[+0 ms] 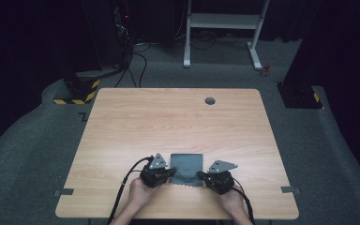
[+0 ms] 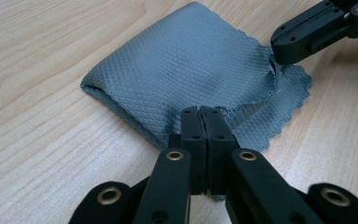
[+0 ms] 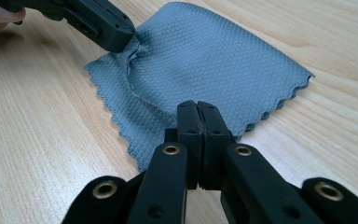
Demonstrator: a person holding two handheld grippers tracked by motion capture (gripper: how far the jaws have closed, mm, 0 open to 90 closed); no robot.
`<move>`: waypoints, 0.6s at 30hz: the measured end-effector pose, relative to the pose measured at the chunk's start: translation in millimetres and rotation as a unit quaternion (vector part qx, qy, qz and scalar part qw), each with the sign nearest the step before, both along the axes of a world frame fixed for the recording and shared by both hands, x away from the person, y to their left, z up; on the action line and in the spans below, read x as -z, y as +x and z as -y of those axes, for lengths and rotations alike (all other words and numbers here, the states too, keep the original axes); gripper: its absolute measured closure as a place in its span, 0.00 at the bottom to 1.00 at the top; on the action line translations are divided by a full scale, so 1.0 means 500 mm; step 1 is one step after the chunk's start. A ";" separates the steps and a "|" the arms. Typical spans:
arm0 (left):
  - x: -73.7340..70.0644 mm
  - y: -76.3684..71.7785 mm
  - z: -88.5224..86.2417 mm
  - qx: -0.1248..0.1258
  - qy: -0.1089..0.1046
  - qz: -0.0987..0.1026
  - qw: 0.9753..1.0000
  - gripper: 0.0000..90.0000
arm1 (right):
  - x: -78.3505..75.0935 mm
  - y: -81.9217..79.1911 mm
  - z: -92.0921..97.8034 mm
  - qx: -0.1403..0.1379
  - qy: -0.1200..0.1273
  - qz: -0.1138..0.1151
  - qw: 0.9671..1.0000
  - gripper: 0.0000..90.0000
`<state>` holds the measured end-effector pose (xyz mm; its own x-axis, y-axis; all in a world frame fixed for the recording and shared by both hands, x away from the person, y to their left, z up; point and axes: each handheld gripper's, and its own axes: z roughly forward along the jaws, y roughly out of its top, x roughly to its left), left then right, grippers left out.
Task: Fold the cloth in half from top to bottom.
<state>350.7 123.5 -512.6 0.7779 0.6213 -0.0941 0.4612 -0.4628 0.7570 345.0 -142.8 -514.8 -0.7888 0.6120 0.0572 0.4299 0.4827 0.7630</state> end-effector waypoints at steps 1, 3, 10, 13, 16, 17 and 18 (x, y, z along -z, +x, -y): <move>-0.001 -0.001 0.000 0.001 0.000 0.001 1.000 0.98 | 0.000 -0.001 0.000 0.000 0.000 0.000 1.000 0.99; -0.001 -0.005 0.000 0.001 0.000 0.001 1.000 0.98 | -0.001 -0.005 0.001 -0.003 0.000 0.002 1.000 0.98; 0.008 -0.014 -0.001 0.004 0.003 0.001 1.000 0.98 | 0.008 -0.016 0.003 -0.006 0.002 -0.001 1.000 0.98; 0.008 -0.018 -0.002 0.004 0.003 0.000 1.000 0.96 | 0.009 -0.020 0.003 -0.009 0.001 -0.001 1.000 0.96; 0.008 -0.025 -0.002 0.006 -0.001 -0.003 1.000 0.92 | 0.011 -0.024 0.004 -0.014 0.003 -0.006 1.000 0.91; 0.007 -0.027 -0.004 0.008 -0.002 -0.004 1.000 0.90 | 0.011 -0.026 0.004 -0.015 0.003 -0.007 1.000 0.91; 0.005 -0.029 -0.005 0.008 -0.007 -0.007 1.000 0.88 | 0.010 -0.028 0.006 -0.016 0.004 -0.006 1.000 0.90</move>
<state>336.3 126.1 -515.2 0.7861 0.6074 -0.1144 0.4649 -0.4592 0.7570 331.0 -145.6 -519.7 -0.8068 0.5863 0.0729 0.4244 0.4894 0.7618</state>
